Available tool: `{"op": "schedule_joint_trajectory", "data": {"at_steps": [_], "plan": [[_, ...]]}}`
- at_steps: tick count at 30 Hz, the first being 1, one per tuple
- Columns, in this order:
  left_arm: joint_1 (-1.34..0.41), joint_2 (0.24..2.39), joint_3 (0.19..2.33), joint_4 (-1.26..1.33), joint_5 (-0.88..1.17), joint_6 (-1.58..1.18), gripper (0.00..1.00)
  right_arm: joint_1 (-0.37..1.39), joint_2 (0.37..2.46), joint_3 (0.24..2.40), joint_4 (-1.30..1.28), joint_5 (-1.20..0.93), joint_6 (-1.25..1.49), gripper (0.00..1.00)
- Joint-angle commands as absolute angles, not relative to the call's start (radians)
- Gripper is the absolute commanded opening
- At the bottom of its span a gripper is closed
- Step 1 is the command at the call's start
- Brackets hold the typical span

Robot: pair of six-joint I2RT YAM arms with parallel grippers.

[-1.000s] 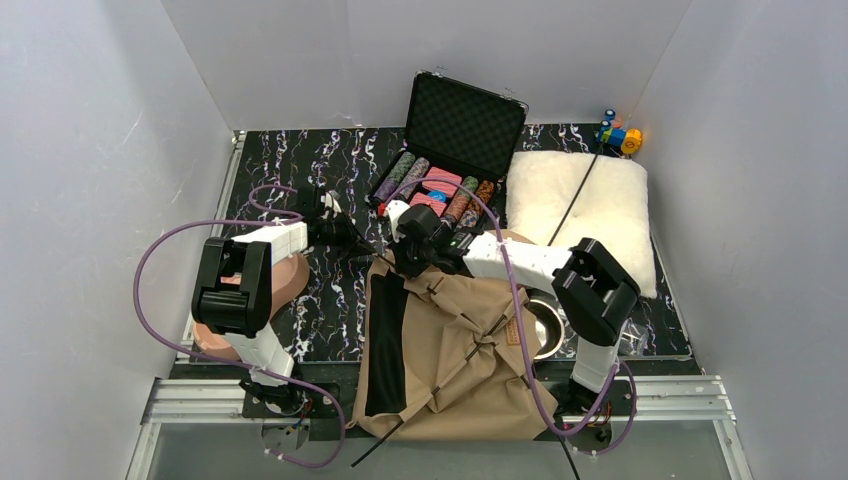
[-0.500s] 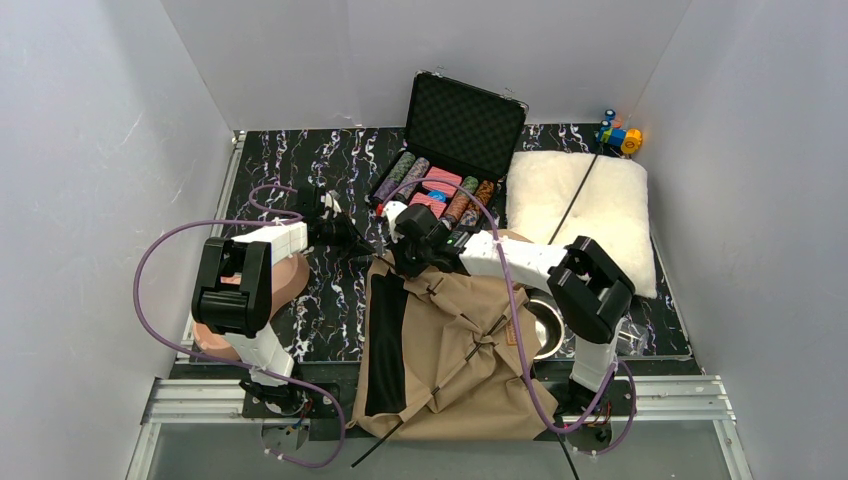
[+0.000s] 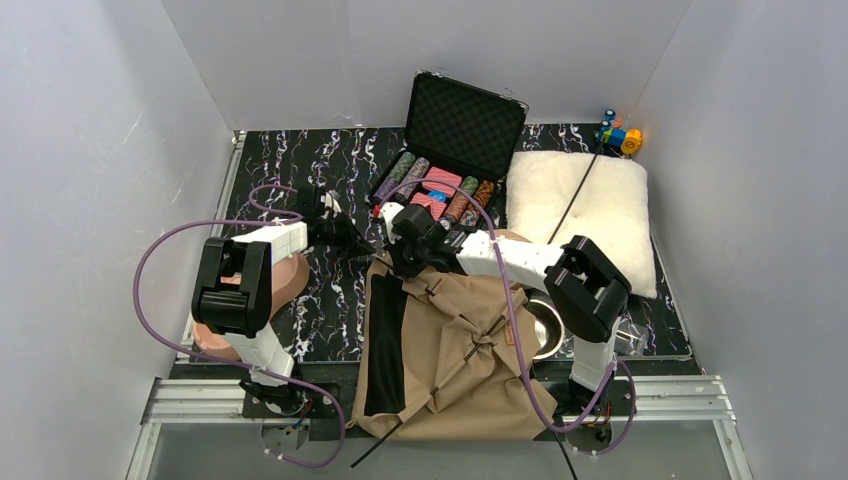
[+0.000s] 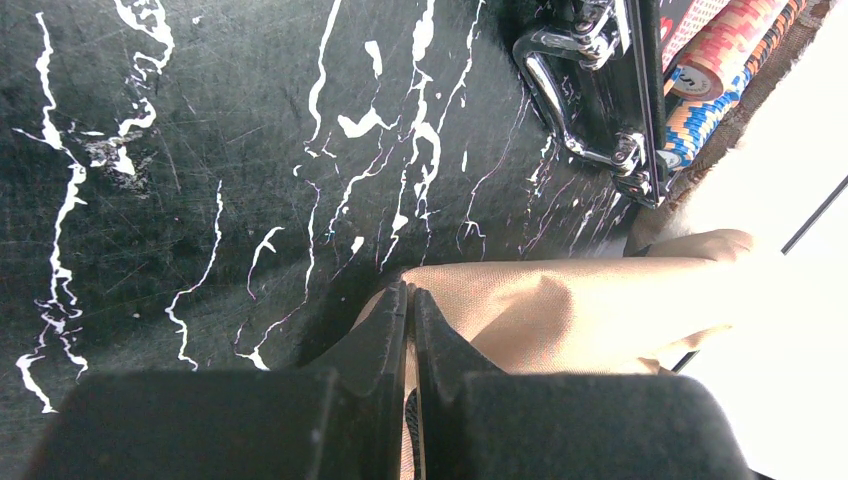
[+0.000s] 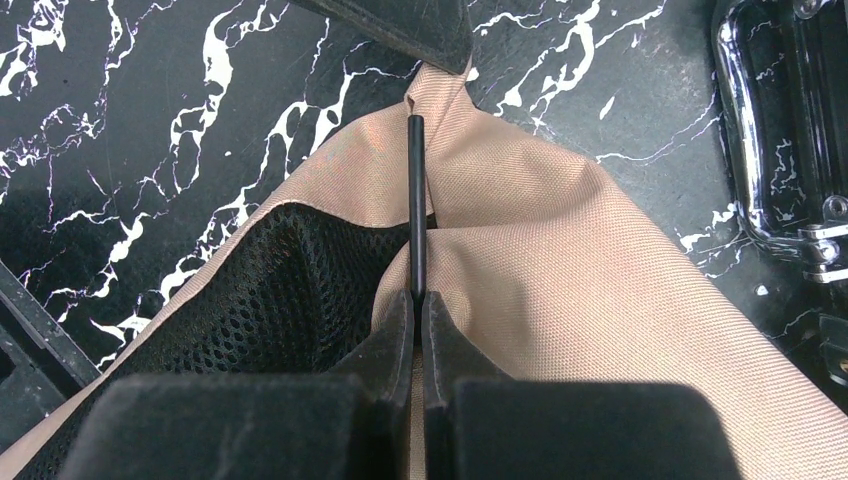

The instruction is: Set up the pet tent

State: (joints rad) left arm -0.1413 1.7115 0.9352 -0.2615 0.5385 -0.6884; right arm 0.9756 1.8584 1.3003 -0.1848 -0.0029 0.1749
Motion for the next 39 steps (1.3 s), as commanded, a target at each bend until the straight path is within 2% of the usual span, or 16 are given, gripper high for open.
{"op": "schedule_joint_trajectory", "data": {"at_steps": [1,12,39], "plan": [[-0.147,1.704,0.96,-0.256,0.564,-0.684,0.0,0.998,1.848,1.301,-0.199,-0.026,0.164,0.01],[-0.146,1.713,0.962,-0.259,0.563,-0.685,0.0,1.009,1.787,1.263,-0.153,0.011,0.162,0.01],[-0.147,1.711,0.965,-0.262,0.564,-0.684,0.0,1.009,1.874,1.33,-0.213,0.032,0.164,0.01]]}}
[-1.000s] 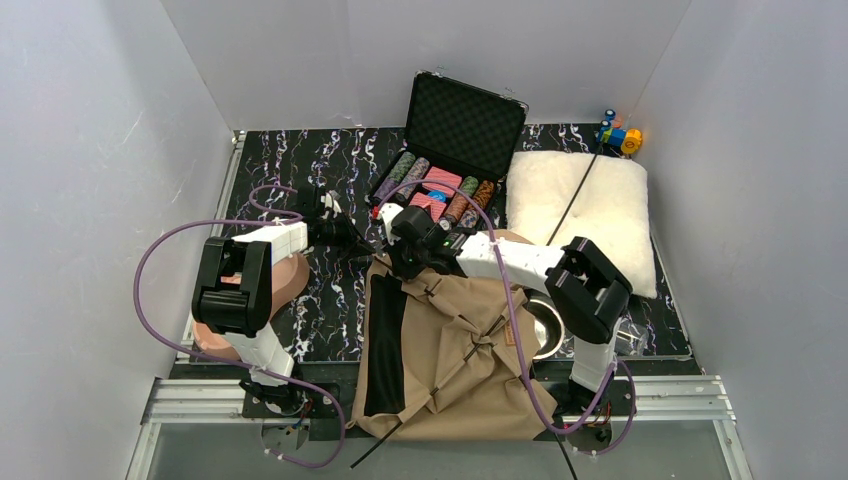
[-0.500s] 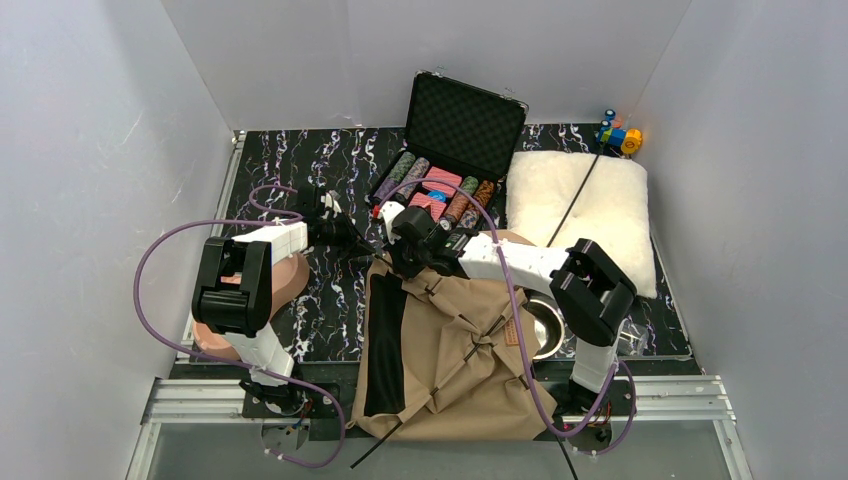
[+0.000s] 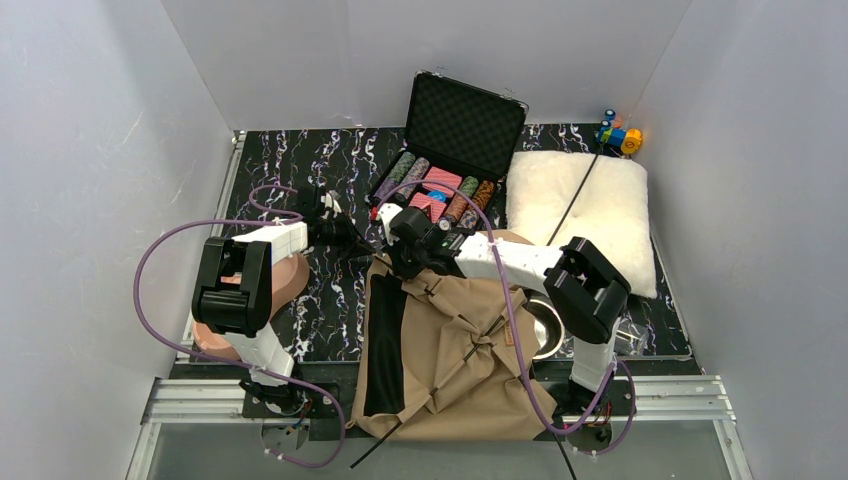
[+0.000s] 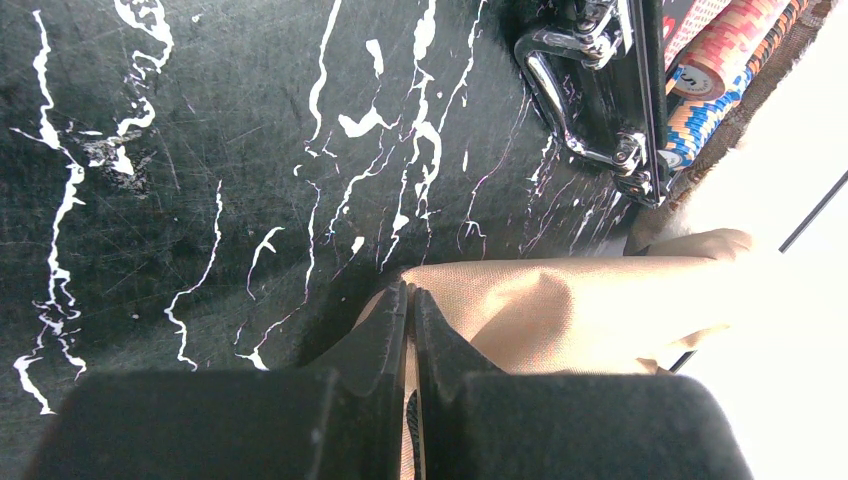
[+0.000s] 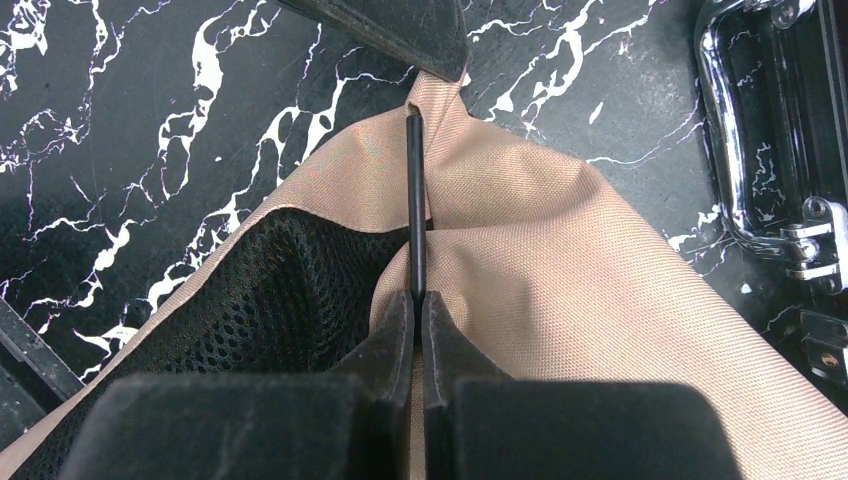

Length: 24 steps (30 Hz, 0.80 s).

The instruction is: Set up the pet tent

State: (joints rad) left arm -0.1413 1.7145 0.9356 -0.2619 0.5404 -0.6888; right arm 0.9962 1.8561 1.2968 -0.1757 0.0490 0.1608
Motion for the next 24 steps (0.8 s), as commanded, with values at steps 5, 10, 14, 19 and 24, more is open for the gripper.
{"op": "schedule_joint_trajectory", "data": {"at_steps": [5,10,14,19,24], "plan": [[-0.146,1.712,0.963,-0.261,0.565,-0.685,0.0,1.009,1.894,1.352,-0.235,0.036,0.171,0.01],[-0.147,1.711,0.963,-0.261,0.565,-0.685,0.0,1.009,1.921,1.379,-0.265,0.05,0.179,0.01],[-0.147,1.71,0.963,-0.262,0.566,-0.687,0.0,1.009,1.929,1.39,-0.272,0.064,0.19,0.01],[-0.147,1.714,0.963,-0.261,0.567,-0.687,0.0,1.009,1.93,1.4,-0.266,0.095,0.211,0.01],[-0.147,1.721,0.966,-0.263,0.573,-0.686,0.04,1.009,1.945,1.425,-0.267,0.123,0.228,0.01]]}}
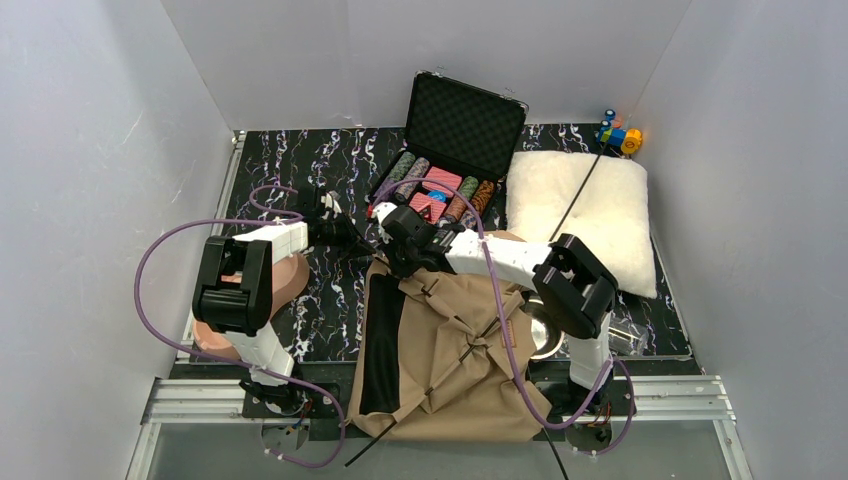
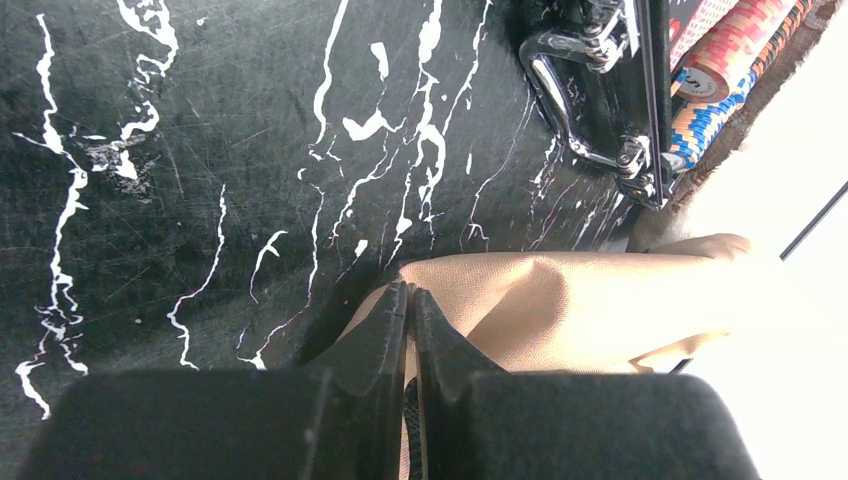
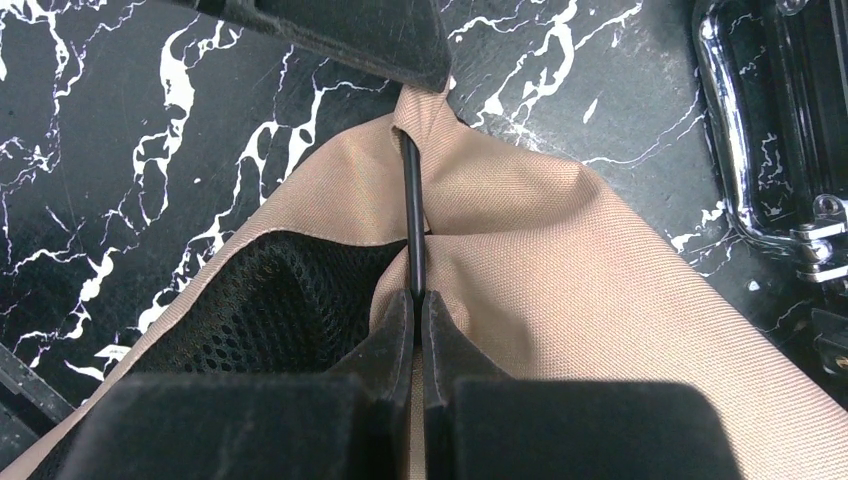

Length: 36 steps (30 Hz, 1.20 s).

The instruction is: Set up the pet tent

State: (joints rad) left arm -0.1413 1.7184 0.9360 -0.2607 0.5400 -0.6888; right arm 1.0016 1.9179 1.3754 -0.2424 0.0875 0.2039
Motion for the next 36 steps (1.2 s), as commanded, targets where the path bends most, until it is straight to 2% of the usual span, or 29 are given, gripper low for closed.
{"op": "schedule_joint_trajectory", "data": {"at_steps": [1,3,5,12,16,25,30,36], "plan": [[-0.147,1.722,0.966,-0.261,0.576,-0.686,0.08,1.009,1.95,1.431,-0.272,0.125,0.23,0.01],[-0.147,1.721,0.965,-0.261,0.579,-0.684,0.18,1.009,1.958,1.437,-0.276,0.132,0.234,0.01],[-0.147,1.72,0.966,-0.262,0.579,-0.683,0.21,1.009,1.963,1.44,-0.276,0.138,0.239,0.01],[-0.147,1.711,0.964,-0.265,0.569,-0.68,0.24,1.009,1.976,1.448,-0.278,0.159,0.258,0.01],[-0.146,1.714,0.963,-0.264,0.571,-0.68,0.21,1.009,1.991,1.468,-0.287,0.161,0.263,0.01],[-0.147,1.715,0.961,-0.263,0.572,-0.684,0.05,1.009,2.002,1.477,-0.298,0.182,0.276,0.01],[-0.149,1.713,0.956,-0.261,0.574,-0.686,0.0,1.01,2.009,1.487,-0.299,0.193,0.288,0.01],[-0.15,1.716,0.957,-0.257,0.583,-0.69,0.0,1.009,2.008,1.491,-0.26,0.235,0.309,0.01]]}}
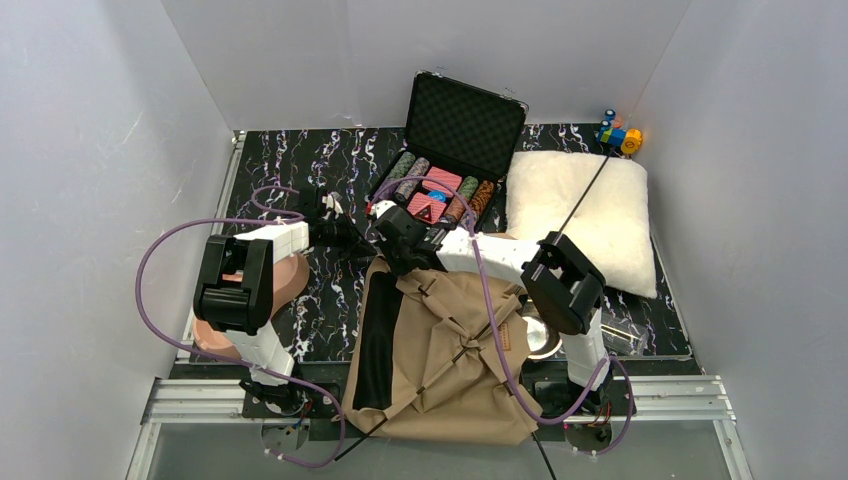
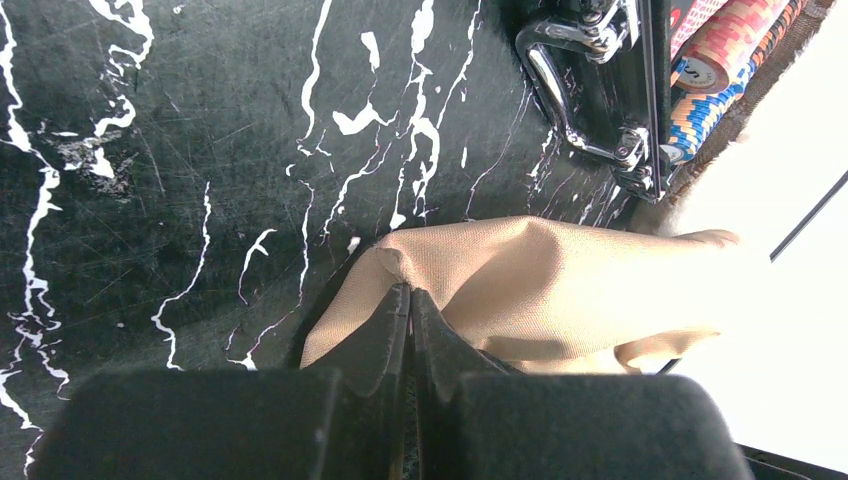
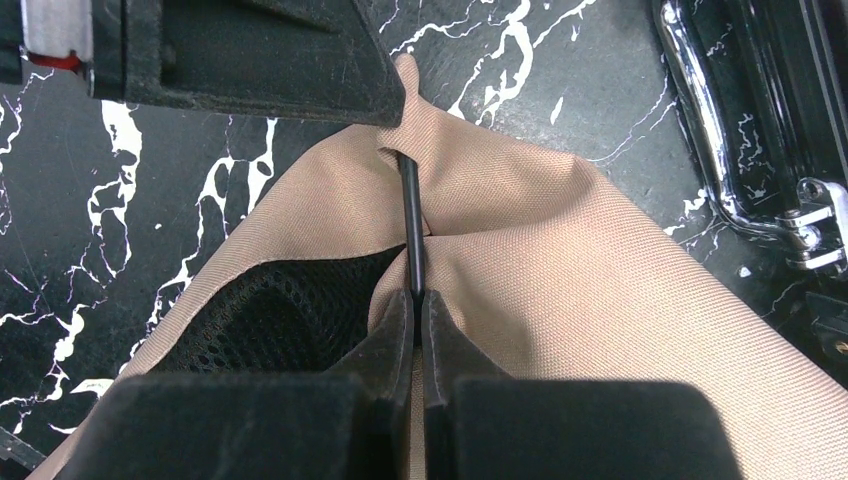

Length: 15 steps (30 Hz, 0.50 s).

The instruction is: Set up the pet tent

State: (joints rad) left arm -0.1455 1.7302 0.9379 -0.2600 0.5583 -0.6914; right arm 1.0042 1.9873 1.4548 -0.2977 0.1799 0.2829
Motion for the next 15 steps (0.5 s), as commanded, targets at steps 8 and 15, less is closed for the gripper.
{"op": "schedule_joint_trajectory", "data": {"at_steps": [8,15], "plan": [[-0.15,1.716,0.956,-0.25,0.59,-0.699,0.0,1.018,2.02,1.497,-0.152,0.29,0.299,0.01],[-0.15,1.72,0.961,-0.252,0.591,-0.699,0.0,1.041,2.068,1.536,-0.089,0.308,0.244,0.01]]}}
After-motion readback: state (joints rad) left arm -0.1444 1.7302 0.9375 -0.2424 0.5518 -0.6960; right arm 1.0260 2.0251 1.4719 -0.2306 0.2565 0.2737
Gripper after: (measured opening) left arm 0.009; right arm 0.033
